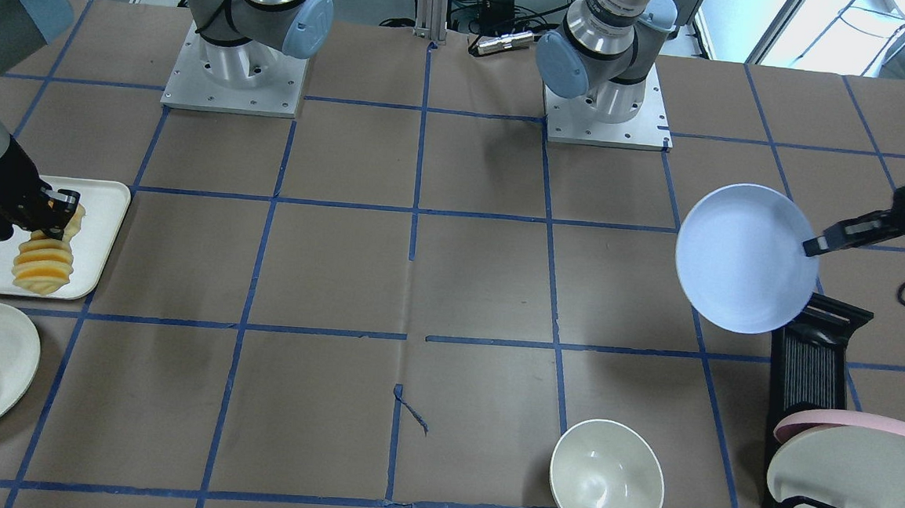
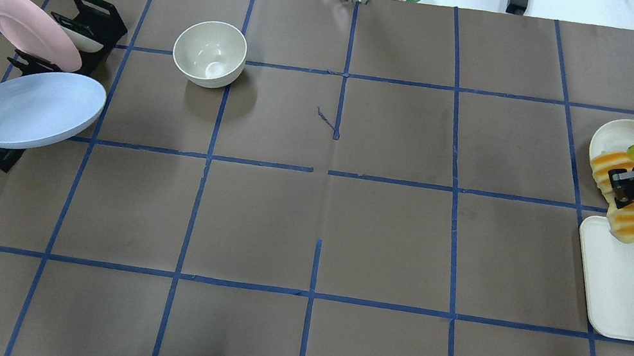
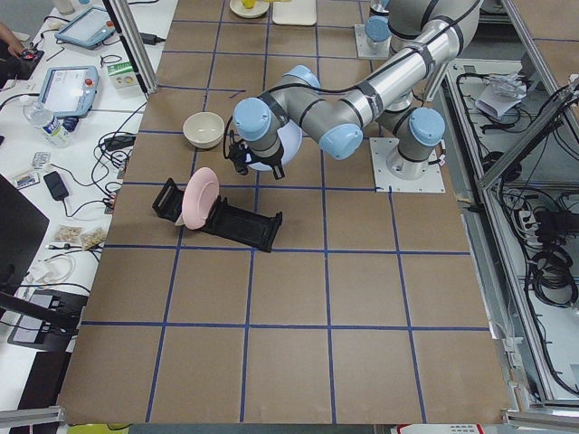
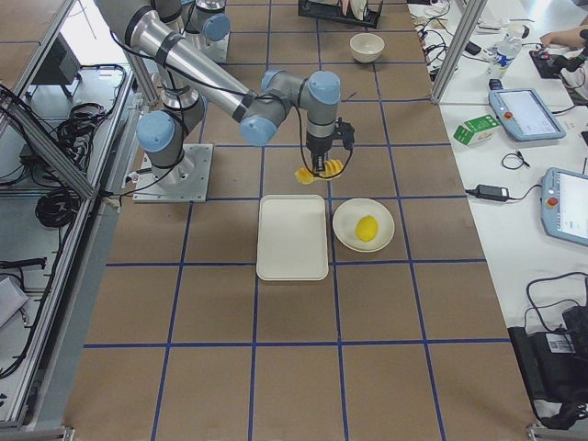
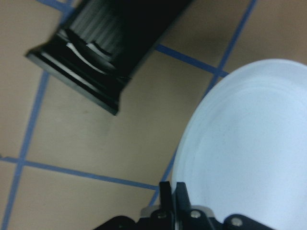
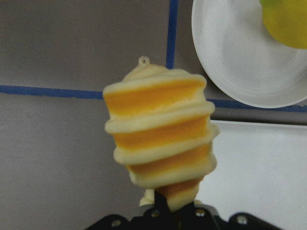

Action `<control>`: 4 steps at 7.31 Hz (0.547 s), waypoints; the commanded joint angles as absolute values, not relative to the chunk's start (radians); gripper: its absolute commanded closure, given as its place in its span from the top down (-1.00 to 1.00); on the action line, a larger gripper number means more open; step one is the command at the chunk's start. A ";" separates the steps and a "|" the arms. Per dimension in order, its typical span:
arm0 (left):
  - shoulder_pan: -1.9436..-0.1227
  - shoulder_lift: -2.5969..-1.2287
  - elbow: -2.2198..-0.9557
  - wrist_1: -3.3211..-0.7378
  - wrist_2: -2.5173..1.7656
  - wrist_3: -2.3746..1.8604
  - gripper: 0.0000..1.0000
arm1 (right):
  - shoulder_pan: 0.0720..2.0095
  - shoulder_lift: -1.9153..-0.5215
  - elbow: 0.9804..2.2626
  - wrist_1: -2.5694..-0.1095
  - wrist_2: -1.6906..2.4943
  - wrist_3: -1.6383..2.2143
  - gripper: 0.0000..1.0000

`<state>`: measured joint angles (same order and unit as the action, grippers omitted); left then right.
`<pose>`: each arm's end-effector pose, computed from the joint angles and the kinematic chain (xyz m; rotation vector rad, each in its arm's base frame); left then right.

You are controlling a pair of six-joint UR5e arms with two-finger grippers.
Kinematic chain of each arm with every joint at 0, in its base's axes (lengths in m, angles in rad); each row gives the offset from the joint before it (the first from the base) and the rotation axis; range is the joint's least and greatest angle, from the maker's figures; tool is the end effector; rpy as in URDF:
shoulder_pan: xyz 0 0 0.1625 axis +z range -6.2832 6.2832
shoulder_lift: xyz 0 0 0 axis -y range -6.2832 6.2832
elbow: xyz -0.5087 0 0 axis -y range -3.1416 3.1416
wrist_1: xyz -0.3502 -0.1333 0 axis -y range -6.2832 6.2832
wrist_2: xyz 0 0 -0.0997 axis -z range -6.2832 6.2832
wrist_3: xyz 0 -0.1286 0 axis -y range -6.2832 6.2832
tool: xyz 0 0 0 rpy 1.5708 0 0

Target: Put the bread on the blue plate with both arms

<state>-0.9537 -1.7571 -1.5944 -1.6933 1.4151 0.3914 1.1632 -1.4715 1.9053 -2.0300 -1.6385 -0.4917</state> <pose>0.1583 -0.4879 0.4368 0.3555 -2.8076 -0.3090 -0.0724 -0.4819 0.3958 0.1277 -3.0669 -0.0101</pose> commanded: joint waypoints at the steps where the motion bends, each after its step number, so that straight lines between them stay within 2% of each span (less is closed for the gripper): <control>1: -1.234 -1.701 -1.628 -1.677 1.339 0.362 -1.00 | 1.189 -1.444 1.821 -1.954 -1.629 -0.463 -1.00; 2: -1.352 -1.707 -1.623 -1.639 1.277 0.359 -1.00 | 1.222 -1.431 1.790 -1.953 -1.631 -0.436 -1.00; 4: -1.596 -1.745 -1.675 -1.324 1.239 0.341 -1.00 | 1.282 -1.396 1.741 -1.954 -1.623 -0.384 -1.00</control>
